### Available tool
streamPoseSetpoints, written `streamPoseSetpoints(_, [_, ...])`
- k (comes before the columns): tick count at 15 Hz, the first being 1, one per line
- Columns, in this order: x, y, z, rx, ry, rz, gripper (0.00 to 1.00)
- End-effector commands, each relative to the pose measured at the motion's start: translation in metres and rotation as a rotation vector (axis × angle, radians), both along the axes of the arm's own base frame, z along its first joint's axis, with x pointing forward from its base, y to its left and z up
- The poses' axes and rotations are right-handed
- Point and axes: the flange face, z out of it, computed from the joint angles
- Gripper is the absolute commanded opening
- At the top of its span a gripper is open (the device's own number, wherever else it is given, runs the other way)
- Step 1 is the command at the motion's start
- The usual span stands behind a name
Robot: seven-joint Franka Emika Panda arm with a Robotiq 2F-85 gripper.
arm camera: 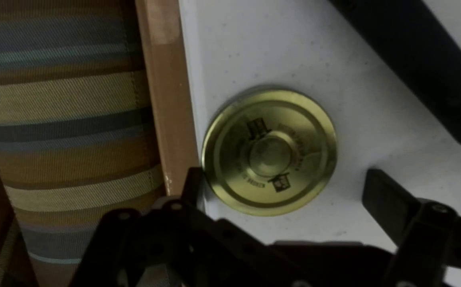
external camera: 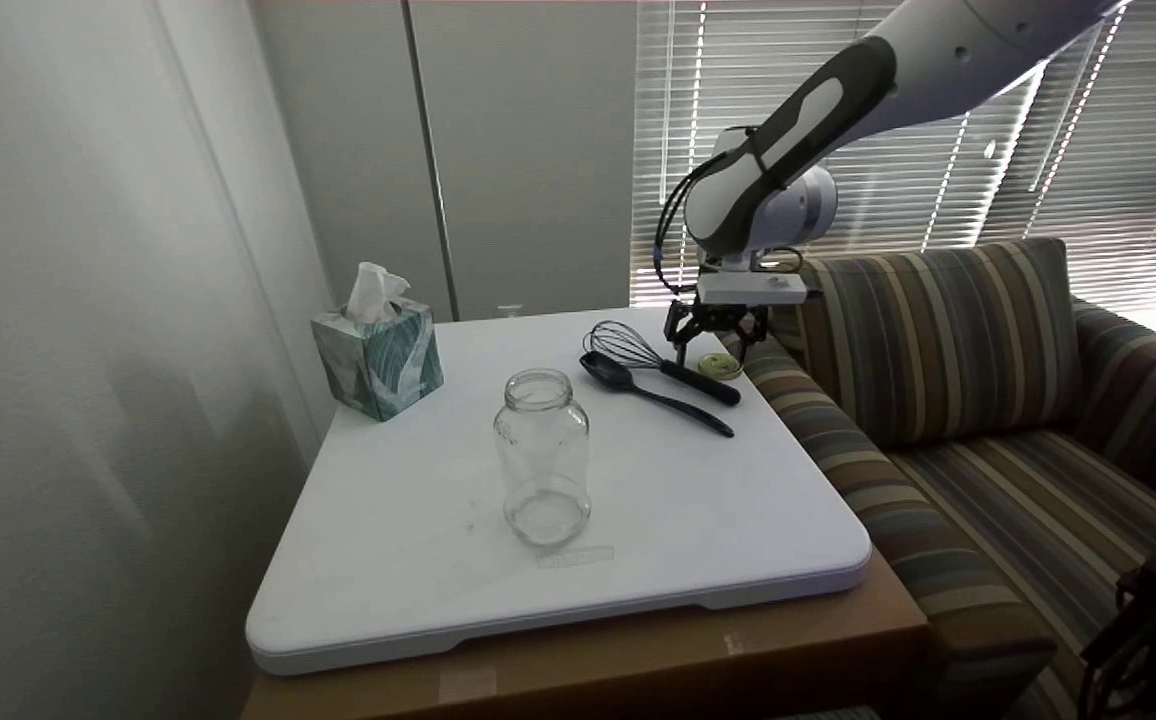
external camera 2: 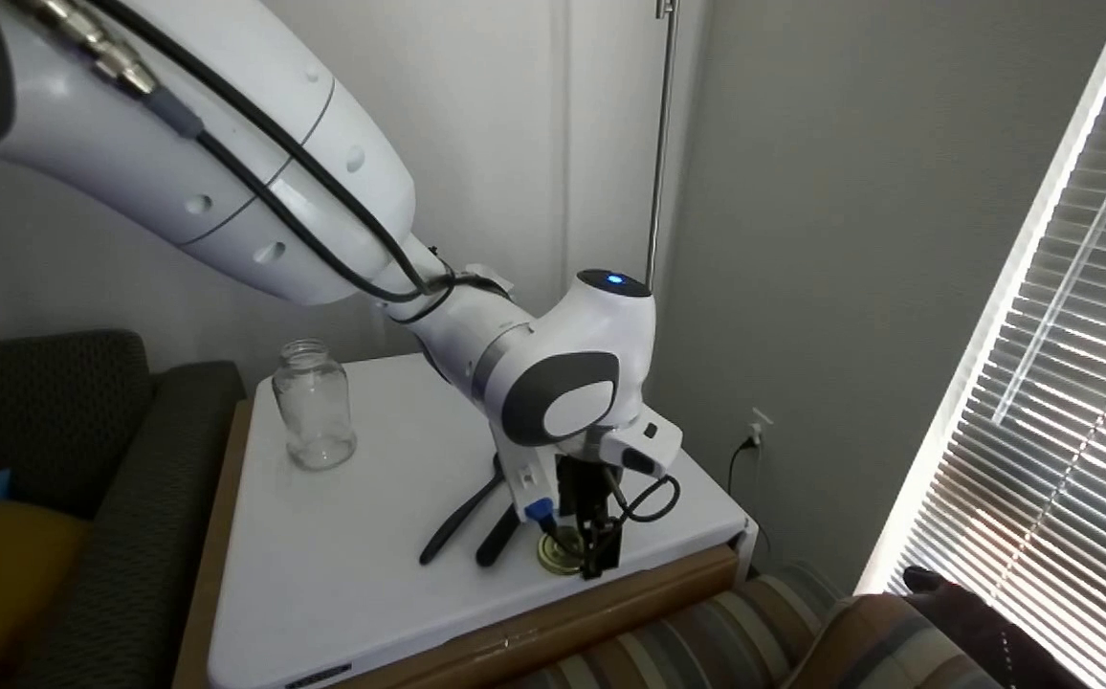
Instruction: Pick the black spoon then put it back on the table, then pick the bottle top and put it on the bottle
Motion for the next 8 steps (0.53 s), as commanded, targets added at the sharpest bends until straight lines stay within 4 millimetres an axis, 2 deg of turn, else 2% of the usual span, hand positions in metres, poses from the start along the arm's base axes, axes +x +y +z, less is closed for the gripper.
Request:
streamPoseSetpoints(1, [-0.0095,0.0038,-0.0024,0.005,0.041,-0.029,1.00])
streamPoseSetpoints(3, [-0.0117,0.0037,-0.0030,0.005,0.043,-0.039,0.73])
streamPoseSetpoints(8, [-0.0176,-0.0009,0.0025,0.009,0.052,-0.061,0.42])
